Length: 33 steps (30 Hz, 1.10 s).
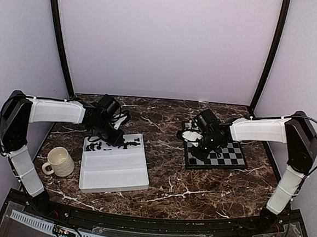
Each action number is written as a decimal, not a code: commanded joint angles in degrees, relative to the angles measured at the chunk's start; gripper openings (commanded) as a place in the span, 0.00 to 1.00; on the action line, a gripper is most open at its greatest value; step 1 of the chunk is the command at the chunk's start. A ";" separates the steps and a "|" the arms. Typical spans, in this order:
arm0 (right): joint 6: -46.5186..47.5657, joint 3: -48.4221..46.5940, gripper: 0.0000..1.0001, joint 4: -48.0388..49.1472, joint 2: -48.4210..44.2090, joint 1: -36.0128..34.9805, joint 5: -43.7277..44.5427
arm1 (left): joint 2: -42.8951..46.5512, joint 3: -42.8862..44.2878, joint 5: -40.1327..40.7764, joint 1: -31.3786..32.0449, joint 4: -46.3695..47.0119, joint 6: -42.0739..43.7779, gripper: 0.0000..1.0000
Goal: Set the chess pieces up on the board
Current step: Place the pawn at h7.
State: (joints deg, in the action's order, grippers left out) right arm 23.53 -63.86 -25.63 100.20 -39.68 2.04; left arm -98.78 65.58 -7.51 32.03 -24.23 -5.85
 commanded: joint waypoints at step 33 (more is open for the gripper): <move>-2.63 -4.52 0.22 -1.14 4.43 1.19 -1.78 | -0.97 1.79 0.82 0.14 -2.73 -0.05 0.02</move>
State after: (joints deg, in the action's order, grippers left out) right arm 21.71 -66.87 -26.74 104.27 -38.85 0.84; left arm -99.59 65.67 -6.96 32.03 -25.47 -6.04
